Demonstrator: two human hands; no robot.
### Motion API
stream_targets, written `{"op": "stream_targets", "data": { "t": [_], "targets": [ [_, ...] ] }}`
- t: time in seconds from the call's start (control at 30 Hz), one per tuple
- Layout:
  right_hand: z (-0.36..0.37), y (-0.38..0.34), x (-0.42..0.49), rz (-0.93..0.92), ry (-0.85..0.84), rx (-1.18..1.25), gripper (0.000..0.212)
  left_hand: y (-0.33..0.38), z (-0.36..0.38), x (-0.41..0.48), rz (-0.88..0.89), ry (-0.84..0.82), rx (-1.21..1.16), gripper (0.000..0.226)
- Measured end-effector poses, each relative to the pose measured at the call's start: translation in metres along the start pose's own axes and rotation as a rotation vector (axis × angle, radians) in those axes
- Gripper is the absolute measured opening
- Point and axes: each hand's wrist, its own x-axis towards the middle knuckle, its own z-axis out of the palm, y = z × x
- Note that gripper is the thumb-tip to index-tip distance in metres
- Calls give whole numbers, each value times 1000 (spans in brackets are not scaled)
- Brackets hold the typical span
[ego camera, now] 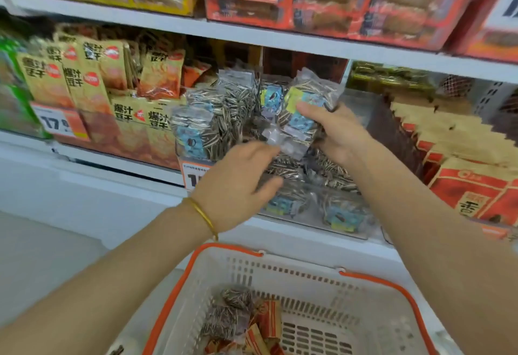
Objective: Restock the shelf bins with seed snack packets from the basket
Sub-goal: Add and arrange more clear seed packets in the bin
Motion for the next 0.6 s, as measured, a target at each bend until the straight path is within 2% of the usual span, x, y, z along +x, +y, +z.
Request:
{"op": "stream_targets", "data": {
  "t": [0.07,0.17,0.27,0.37,0.6],
  "targets": [
    [10,5,34,-29,17,-30,81,-8,11,-2,81,-15,165,56],
    [29,11,70,-73,6,-125,94,-8,16,-2,108,9,214,50],
    [34,24,91,-111,45,-340,97,-8,20,-3,110,46,244,49],
    [30,28,99,-110,53,-599,119,-8,20,-3,103,48,234,47],
    [30,26,104,-119,-45,-905,92,-7,19,-3,97,48,235,45]
  ]
}}
